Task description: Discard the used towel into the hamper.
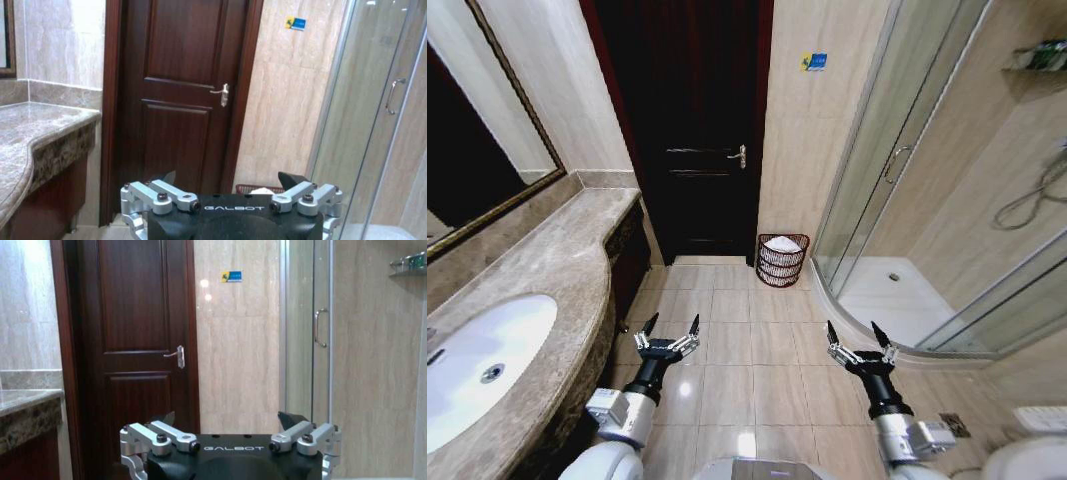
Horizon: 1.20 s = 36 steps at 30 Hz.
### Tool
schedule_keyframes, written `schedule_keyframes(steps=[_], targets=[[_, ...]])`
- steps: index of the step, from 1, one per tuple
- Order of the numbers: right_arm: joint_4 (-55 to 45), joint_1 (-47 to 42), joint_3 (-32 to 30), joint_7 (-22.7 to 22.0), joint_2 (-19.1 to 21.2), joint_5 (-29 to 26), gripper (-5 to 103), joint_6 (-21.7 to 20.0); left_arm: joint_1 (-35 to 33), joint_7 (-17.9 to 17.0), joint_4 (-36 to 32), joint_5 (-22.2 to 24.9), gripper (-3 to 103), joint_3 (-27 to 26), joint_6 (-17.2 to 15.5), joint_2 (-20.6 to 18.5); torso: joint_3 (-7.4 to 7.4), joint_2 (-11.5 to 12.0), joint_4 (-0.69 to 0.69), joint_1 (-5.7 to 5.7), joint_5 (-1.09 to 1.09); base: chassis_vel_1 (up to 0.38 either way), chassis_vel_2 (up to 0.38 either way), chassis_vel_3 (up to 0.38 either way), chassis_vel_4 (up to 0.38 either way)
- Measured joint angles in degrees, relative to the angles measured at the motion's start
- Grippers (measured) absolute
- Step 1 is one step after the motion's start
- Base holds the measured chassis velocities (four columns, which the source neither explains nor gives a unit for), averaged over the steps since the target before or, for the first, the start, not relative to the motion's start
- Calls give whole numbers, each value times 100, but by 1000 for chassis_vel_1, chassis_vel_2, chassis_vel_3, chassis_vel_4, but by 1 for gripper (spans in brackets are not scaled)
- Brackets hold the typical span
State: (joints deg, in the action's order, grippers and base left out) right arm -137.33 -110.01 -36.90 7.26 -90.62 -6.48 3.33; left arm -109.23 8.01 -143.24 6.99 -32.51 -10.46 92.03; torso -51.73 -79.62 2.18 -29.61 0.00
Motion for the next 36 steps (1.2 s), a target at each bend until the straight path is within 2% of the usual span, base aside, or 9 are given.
schedule_keyframes(steps=[36], targets=[[0, 0, 0, 0, 0, 0, 100, 0, 0, 0, 0, 0, 100, 0, 0, 0, 1, -1, 0, 2, 0, 0, 0, 0, 0]])
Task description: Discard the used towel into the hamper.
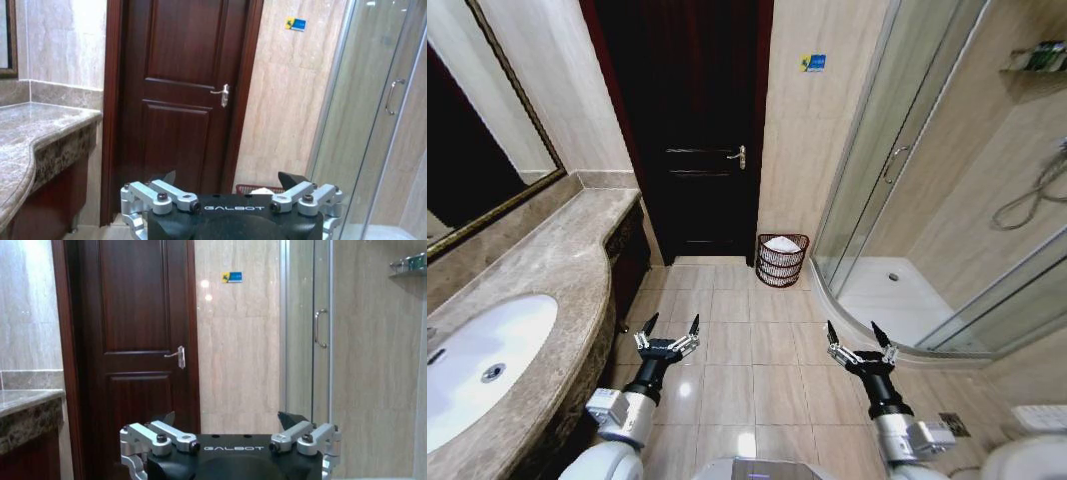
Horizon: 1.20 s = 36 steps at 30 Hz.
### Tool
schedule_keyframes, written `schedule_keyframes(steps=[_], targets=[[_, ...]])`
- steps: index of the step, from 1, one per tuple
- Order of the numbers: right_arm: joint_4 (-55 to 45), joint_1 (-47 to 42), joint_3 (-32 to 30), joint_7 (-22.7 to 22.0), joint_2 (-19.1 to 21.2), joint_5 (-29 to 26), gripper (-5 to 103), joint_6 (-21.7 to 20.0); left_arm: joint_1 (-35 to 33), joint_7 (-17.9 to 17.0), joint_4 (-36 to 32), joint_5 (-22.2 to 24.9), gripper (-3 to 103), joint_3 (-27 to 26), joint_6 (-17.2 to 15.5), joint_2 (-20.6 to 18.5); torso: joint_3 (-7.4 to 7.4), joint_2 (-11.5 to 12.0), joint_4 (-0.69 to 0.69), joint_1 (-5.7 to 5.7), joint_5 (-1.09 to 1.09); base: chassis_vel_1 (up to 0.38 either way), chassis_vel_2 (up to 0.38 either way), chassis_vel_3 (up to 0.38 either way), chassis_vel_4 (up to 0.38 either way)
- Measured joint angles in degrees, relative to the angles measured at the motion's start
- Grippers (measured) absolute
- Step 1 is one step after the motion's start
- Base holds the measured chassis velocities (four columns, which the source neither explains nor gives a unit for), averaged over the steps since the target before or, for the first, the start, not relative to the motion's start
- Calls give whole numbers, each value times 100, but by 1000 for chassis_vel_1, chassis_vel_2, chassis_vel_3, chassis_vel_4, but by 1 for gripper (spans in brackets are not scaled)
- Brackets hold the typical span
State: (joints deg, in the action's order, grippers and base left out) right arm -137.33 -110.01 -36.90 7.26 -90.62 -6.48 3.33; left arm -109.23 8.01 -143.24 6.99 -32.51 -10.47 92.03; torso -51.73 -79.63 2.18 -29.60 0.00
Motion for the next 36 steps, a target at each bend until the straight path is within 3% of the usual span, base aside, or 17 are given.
schedule_keyframes(steps=[36], targets=[[0, 0, 0, 0, 0, 0, 100, 0, 0, 0, 0, 0, 100, 0, 0, 0, 0, 0, 0, 0, 0, 0, 0, 0, 0]])
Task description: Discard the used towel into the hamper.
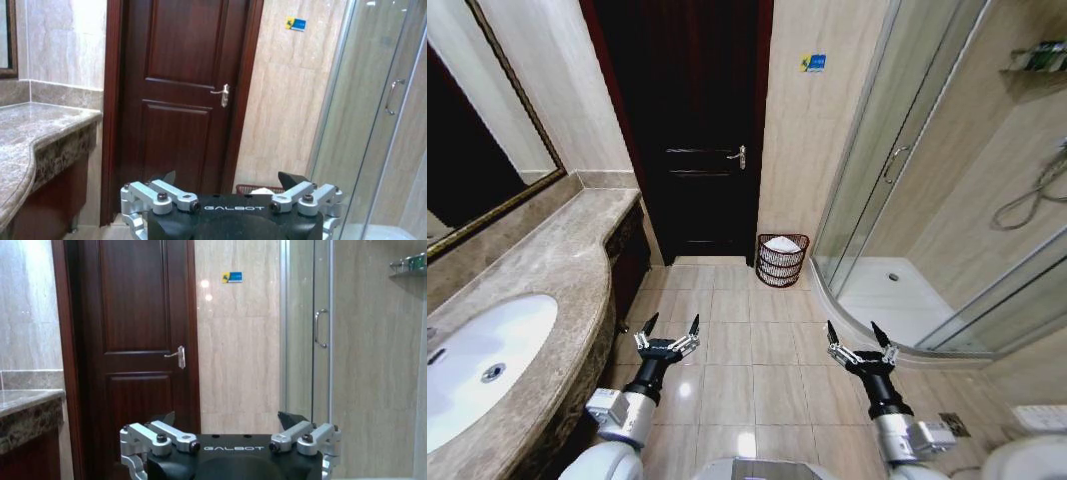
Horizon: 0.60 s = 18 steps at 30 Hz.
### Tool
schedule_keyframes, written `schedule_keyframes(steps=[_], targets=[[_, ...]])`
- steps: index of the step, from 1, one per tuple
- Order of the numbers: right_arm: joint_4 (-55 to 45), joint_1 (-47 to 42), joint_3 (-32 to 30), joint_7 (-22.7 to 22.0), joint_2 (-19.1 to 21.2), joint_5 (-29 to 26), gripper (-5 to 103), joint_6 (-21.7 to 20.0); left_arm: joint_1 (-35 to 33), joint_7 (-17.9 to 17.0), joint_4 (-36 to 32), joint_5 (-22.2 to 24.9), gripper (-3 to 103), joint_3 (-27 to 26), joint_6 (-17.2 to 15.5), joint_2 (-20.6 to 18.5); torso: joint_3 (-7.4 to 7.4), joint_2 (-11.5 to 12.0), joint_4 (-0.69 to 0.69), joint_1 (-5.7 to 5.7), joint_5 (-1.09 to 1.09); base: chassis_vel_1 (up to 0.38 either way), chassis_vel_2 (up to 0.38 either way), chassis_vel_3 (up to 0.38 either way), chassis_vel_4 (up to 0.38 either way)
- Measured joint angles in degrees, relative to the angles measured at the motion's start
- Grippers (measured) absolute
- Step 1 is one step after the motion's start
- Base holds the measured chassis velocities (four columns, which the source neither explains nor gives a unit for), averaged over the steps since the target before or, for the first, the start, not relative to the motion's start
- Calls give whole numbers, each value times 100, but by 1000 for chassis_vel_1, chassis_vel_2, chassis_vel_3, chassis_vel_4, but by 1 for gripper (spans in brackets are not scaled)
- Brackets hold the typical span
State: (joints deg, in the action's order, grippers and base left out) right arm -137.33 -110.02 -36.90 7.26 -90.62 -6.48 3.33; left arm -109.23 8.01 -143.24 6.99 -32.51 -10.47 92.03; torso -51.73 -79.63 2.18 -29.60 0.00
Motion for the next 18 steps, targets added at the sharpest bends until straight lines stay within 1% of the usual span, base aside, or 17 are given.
schedule_keyframes(steps=[18], targets=[[0, 0, 0, 0, 0, 0, 100, 0, 0, 0, 0, 0, 100, 0, 0, 0, 0, 0, 0, 0, 0, 0, 0, 0, 0]])
